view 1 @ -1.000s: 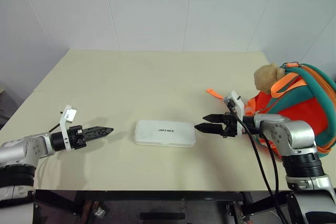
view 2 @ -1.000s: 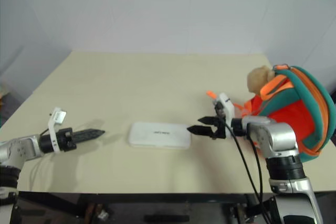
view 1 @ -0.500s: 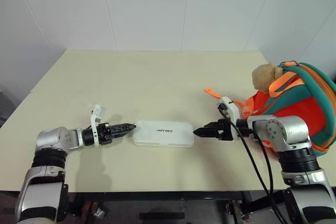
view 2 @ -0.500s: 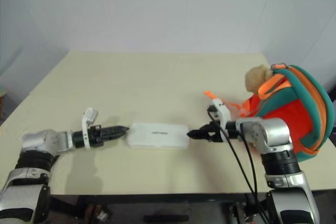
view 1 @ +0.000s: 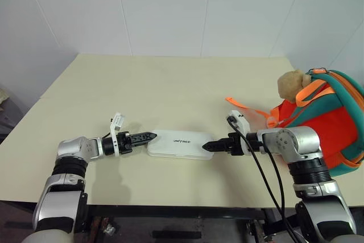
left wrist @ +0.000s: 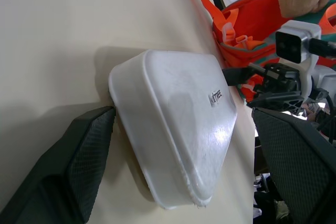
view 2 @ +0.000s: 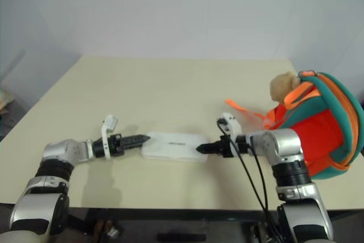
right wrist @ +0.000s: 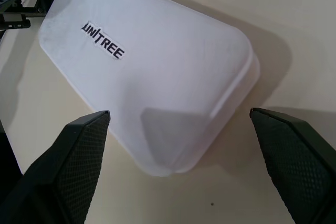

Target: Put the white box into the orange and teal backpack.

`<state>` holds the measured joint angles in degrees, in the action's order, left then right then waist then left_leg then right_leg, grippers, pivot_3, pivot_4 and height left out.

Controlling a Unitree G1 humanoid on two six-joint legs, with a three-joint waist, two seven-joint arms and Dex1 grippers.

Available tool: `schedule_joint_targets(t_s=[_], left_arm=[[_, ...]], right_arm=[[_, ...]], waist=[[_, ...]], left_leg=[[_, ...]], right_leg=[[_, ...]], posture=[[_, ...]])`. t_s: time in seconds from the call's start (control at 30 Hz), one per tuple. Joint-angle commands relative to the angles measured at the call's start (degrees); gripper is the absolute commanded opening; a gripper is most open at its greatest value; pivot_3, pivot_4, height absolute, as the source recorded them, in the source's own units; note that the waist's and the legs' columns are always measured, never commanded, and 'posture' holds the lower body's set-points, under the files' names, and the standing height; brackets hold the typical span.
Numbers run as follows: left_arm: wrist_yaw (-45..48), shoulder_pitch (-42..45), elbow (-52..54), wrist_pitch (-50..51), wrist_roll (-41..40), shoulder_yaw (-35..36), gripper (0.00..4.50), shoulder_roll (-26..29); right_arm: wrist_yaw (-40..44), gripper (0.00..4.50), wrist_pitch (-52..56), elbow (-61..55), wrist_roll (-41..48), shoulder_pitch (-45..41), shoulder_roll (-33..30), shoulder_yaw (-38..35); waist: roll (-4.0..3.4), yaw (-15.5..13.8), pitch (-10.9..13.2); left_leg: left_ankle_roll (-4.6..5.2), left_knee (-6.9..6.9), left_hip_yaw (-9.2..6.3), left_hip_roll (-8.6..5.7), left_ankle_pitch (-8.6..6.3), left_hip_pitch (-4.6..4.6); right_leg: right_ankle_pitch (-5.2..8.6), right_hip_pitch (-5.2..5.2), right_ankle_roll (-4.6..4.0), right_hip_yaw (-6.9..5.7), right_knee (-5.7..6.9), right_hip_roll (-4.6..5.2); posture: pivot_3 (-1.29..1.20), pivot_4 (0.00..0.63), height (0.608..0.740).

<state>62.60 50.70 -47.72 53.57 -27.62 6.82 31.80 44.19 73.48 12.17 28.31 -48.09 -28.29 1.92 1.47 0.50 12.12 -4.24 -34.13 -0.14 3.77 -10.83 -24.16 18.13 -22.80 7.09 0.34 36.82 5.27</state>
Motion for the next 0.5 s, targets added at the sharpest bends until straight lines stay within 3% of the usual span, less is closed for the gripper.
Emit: schedule_joint_targets(t_s=[0.03,0.5], left_arm=[[-0.55,0.16,-1.96,0.16,1.59,-0.85,4.47,-1.52],[3.24,0.66,-0.54,8.93,-0.33,-0.11,4.47,-3.94]], right_arm=[[-0.07,4.5,-1.4,0.77,0.28,-1.75,0.6,-0.39],[0.45,4.5,-4.68,2.05,-0.26,-2.54,2.93,0.18]], waist=[[0.0,-0.26,0.0],[0.0,-0.22,0.0]], left_leg=[[0.0,-0.02,0.0,0.0,0.0,0.0],[0.02,0.04,0.0,-0.01,-0.02,-0.02]], right_leg=[[0.0,0.0,0.0,0.0,0.01,0.0],[0.0,0.0,0.02,0.01,-0.08,0.0]], posture=[[0.0,0.15,0.74],[0.0,0.15,0.74]])
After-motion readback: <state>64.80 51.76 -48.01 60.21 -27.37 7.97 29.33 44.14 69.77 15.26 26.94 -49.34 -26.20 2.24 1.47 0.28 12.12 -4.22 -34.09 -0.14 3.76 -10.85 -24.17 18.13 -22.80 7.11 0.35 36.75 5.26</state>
